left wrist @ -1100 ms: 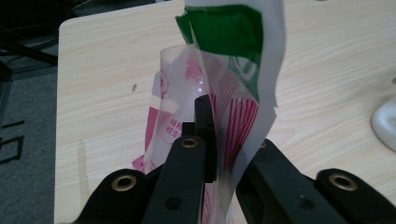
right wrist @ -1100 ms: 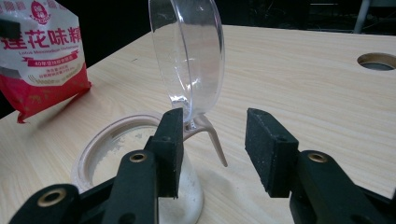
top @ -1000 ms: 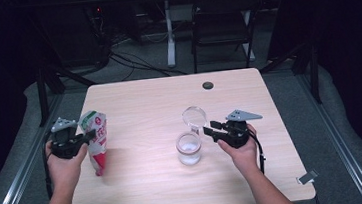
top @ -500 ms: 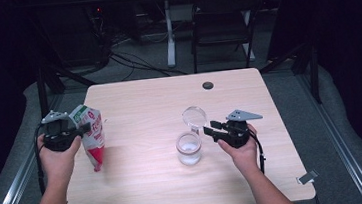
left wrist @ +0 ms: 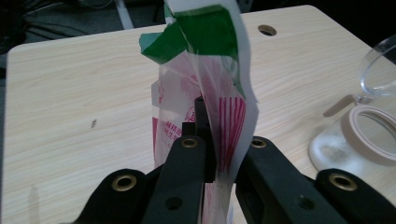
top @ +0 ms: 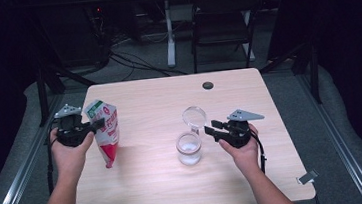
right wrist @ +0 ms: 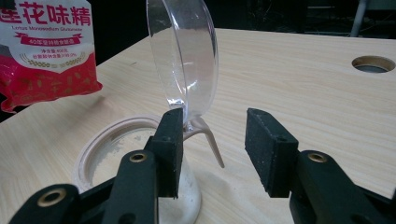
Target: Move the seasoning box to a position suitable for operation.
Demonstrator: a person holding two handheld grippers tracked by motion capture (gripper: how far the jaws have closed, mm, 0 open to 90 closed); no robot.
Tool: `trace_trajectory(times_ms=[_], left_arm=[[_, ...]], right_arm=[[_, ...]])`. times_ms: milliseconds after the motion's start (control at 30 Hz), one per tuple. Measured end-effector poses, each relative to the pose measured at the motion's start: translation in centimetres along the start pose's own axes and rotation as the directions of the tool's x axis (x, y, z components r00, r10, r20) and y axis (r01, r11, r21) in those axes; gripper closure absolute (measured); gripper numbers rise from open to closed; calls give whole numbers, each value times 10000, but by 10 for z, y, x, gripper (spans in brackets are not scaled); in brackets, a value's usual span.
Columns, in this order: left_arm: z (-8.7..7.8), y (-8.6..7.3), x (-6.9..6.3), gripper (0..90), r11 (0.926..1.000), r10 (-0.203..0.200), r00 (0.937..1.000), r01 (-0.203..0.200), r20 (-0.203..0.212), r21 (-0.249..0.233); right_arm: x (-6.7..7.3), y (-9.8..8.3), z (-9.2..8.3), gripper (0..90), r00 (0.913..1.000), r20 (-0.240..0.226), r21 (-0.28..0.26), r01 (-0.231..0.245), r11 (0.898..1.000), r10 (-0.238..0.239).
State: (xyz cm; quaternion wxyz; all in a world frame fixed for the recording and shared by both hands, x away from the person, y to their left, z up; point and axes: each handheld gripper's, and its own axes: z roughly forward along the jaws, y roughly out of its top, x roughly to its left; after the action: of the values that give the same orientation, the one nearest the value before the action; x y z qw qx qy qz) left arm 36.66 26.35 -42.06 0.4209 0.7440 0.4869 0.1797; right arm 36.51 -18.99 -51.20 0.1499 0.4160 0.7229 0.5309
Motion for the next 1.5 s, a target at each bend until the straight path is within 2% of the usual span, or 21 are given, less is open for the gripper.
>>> trace_trajectory(times_ms=[167, 400, 567, 667, 867, 1000, 1033, 1100, 1133, 1167, 1233, 1333, 1500], left_arm=[[8, 5, -17, 900, 9990, 451, 9984, -453, 335, 59], [17, 14, -42, 900, 9946, 1041, 9905, -1040, 897, -54], [25, 16, -59, 900, 9894, 1431, 9799, -1450, 1393, 39], [32, 16, -68, 900, 9853, 1666, 9724, -1704, 1633, 90], [44, 16, -84, 900, 9753, 2147, 9529, -2209, 2142, 55], [49, 12, -91, 900, 9666, 2442, 9385, -2557, 2441, 160], [50, 11, -93, 900, 9625, 2567, 9342, -2705, 2477, 227], [52, 7, -95, 900, 9583, 2675, 9291, -2841, 2554, 296], [52, 4, -96, 900, 9568, 2690, 9260, -2884, 2650, 365], [52, 2, -96, 900, 9585, 2636, 9223, -2834, 2826, 307], [50, -2, -96, 900, 9594, 2629, 9223, -2810, 2834, 244], [45, -8, -94, 900, 9582, 2672, 9190, -2854, 2900, 216], [37, -19, -90, 900, 9611, 2574, 9185, -2756, 3003, 192]], right_arm=[[0, 0, -2, 573, 10000, 79, -91, -32, 10000, 33], [-1, -1, -6, 572, 9999, 132, -63, 20, 10000, -19], [-1, -1, -9, 571, 9998, 177, -200, -58, 9998, 61], [0, 1, -12, 571, 9998, 200, -138, 48, 9999, -45], [3, 2, -15, 570, 9993, 247, -147, 269, 9995, -265], [4, 3, -18, 572, 9991, 264, -183, 323, 9993, -318], [5, 3, -19, 575, 9994, 228, -225, 275, 9994, -270], [6, 4, -21, 576, 9991, 214, -237, 369, 9990, -364], [6, 5, -22, 576, 9989, 209, -261, 419, 9988, -413], [7, 6, -23, 576, 9988, 238, -297, 442, 9986, -435], [10, 8, -25, 578, 9987, 122, -351, 504, 9981, -500], [16, 12, -27, 587, 9978, -17, -387, 655, 9971, -656], [28, 21, -28, 601, 9938, -490, -208, 991, 9949, -1000]])
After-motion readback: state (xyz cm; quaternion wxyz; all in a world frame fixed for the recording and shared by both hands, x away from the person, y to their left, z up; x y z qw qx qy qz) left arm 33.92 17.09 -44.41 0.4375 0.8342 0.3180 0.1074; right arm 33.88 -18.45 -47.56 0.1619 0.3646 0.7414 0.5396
